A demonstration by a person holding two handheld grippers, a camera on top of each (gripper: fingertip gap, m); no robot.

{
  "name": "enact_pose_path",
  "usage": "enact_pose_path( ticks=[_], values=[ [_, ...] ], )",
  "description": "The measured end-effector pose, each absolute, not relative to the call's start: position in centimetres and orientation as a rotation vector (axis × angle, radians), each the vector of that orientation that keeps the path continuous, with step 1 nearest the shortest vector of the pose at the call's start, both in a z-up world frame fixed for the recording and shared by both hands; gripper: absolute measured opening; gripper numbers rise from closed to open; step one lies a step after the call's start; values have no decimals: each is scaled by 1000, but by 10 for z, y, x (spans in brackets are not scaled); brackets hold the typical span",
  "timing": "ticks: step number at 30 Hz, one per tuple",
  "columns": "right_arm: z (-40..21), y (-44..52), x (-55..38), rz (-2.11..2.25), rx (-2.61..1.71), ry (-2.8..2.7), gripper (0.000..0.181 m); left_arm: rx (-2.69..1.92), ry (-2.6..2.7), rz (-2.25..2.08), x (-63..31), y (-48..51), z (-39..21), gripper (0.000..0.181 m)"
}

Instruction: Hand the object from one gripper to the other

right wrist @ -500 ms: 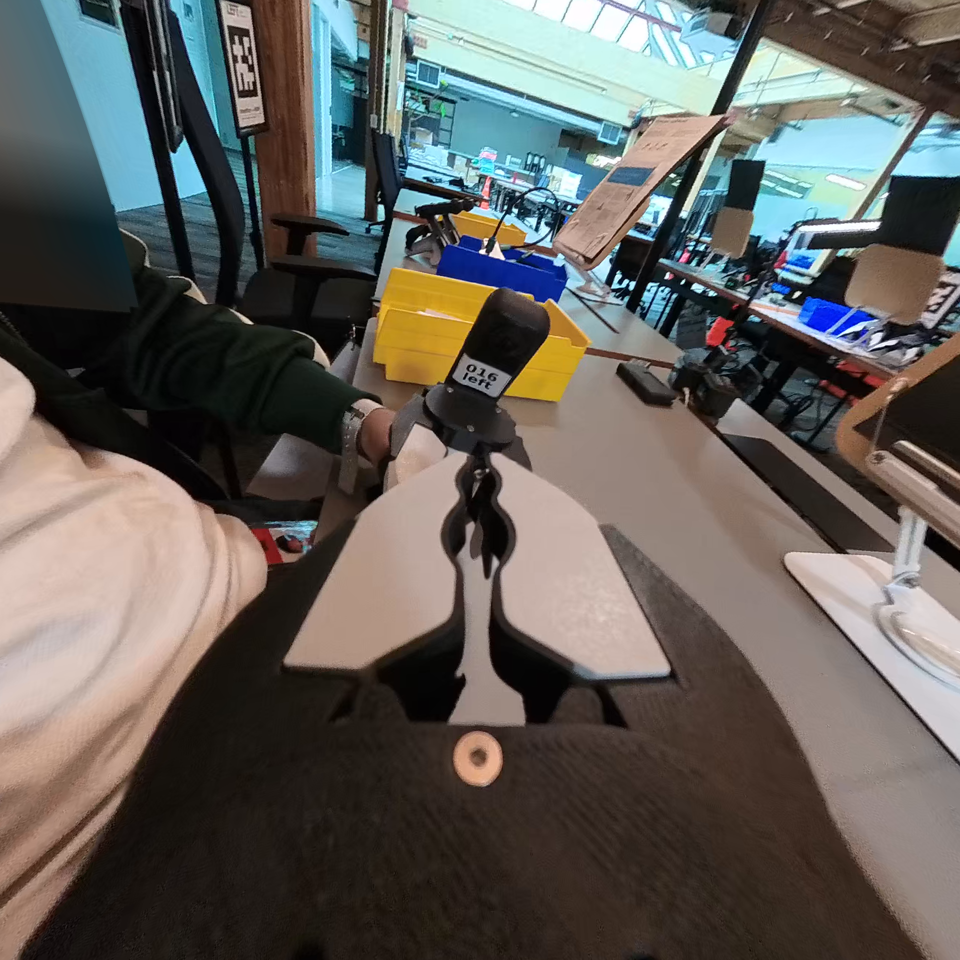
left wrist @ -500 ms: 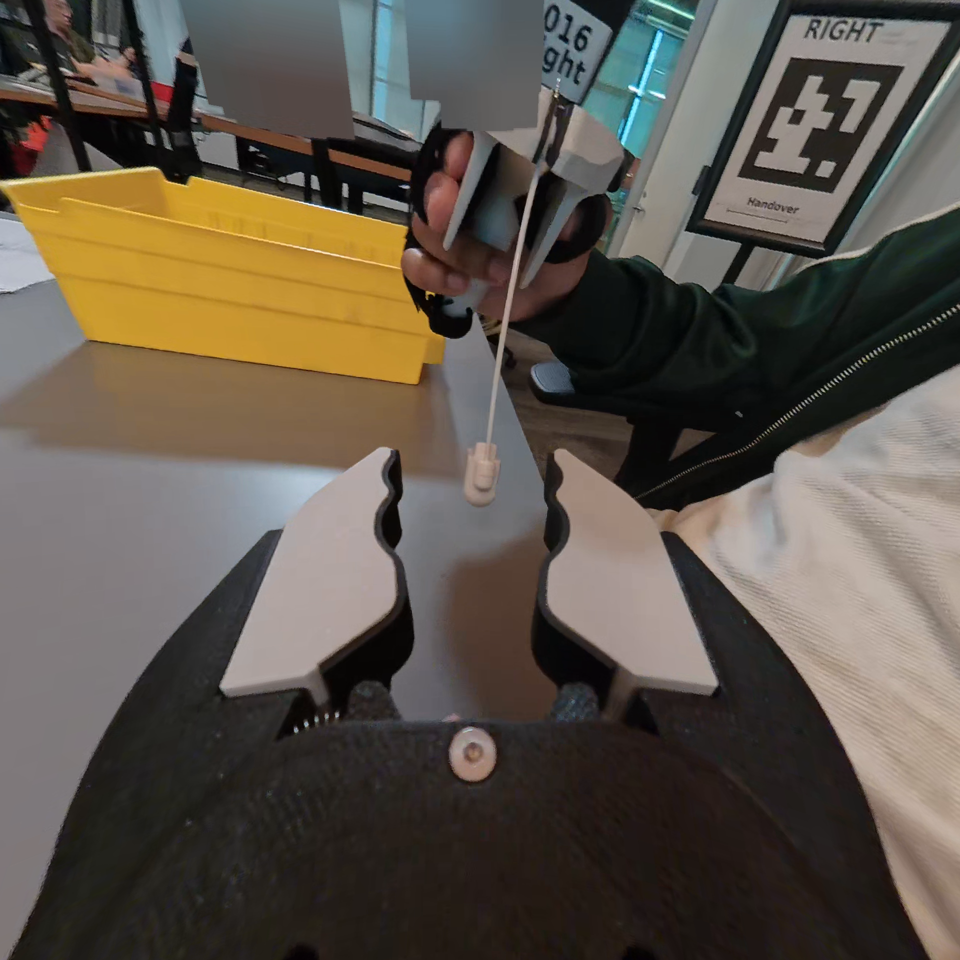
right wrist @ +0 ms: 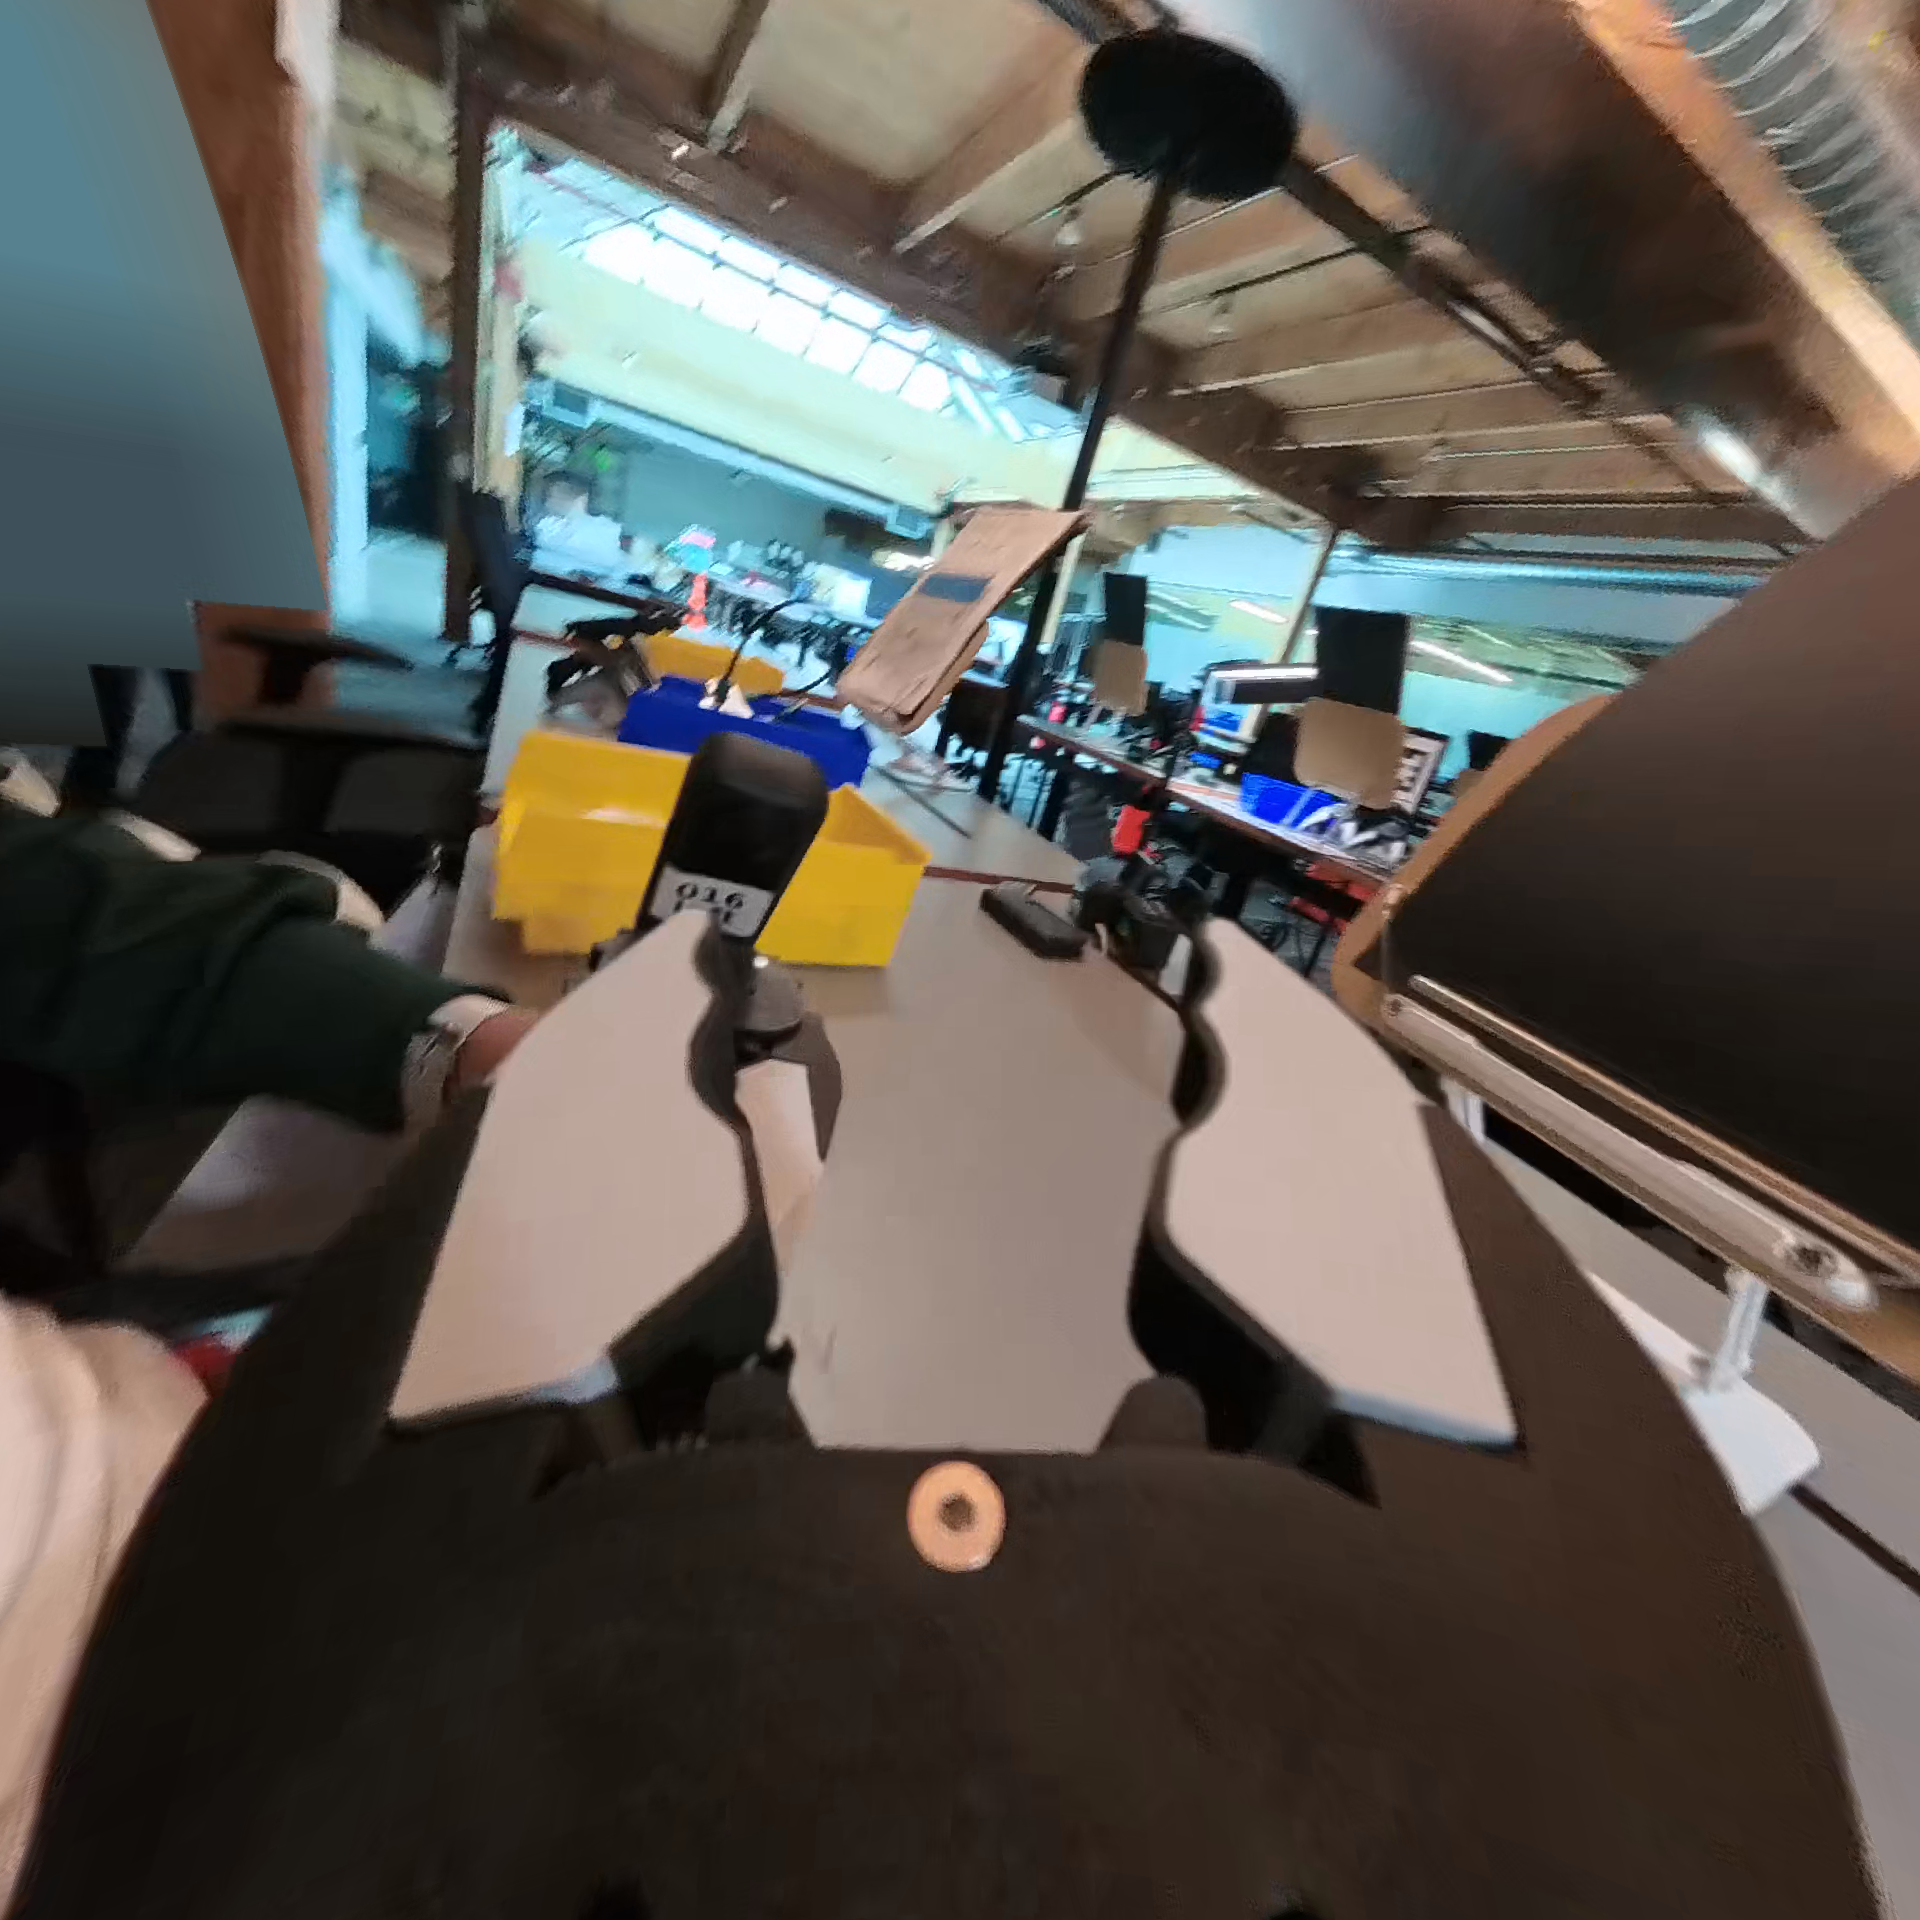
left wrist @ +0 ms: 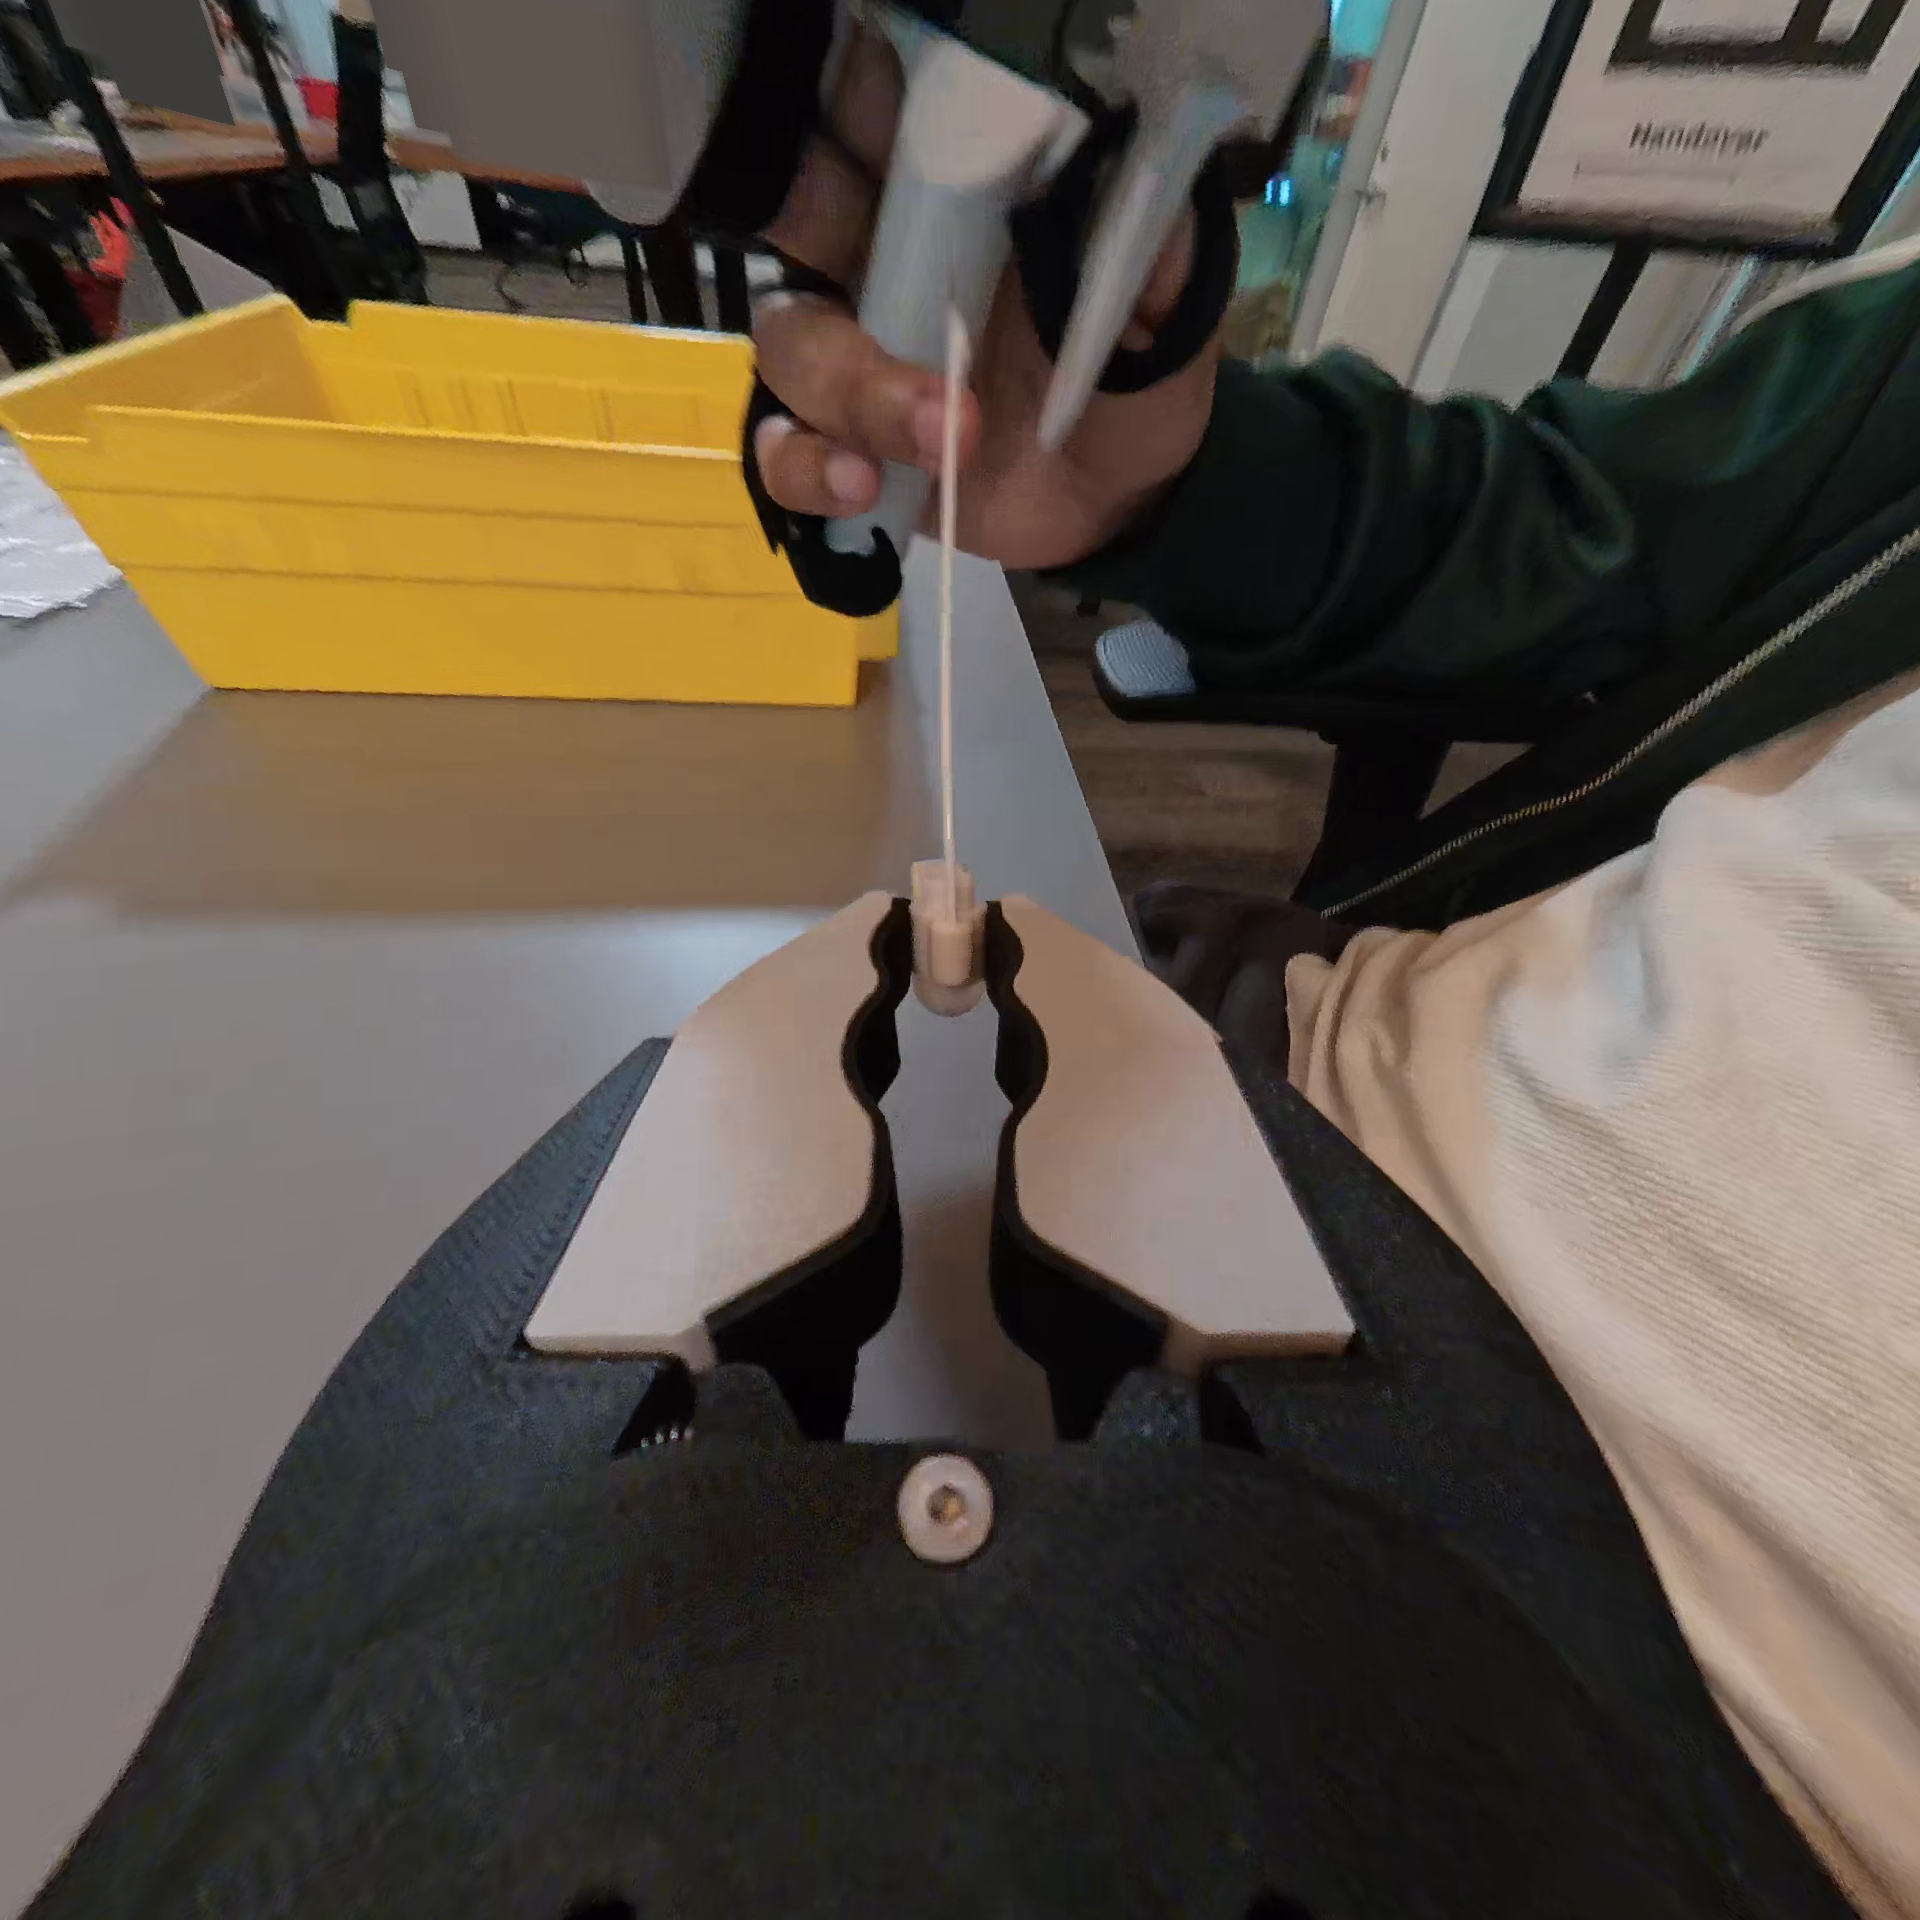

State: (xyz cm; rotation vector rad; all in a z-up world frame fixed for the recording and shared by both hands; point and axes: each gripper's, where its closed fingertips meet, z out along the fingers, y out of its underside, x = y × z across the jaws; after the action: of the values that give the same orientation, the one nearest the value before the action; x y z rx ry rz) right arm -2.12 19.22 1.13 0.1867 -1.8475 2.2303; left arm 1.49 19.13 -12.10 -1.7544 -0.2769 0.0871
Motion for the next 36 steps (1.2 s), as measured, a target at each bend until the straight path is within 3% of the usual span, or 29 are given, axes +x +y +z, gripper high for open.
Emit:
enact_pose_path(
  ticks=[3, 5, 12, 21, 29, 32, 36],
  values=[
    [14, 197, -36, 2317, 18, -1810, 100, -1573, -343, 49, 6, 177, -99, 12],
    [6, 197, -42, 2354, -47, -1812, 97, -1438, -383, 10, 1, 165, -82, 11],
    [-56, 169, -29, 2329, -90, -2166, 58, -1288, -398, 24, -5, 146, -64, 12],
    [-72, 158, -3, 2324, 7, -2341, 17, -1335, -343, 47, 4, 164, -66, 11],
    [-71, 160, -2, 2296, 94, -2277, 12, -1363, -390, 30, 1, 164, -73, 14],
    [-68, 164, -10, 2299, 55, -2233, 12, -1371, -433, 44, -5, 162, -77, 32],
    [-67, 170, -28, 2198, -31, -2163, 12, -1418, -529, 205, -21, 152, -84, 41]
  ],
)
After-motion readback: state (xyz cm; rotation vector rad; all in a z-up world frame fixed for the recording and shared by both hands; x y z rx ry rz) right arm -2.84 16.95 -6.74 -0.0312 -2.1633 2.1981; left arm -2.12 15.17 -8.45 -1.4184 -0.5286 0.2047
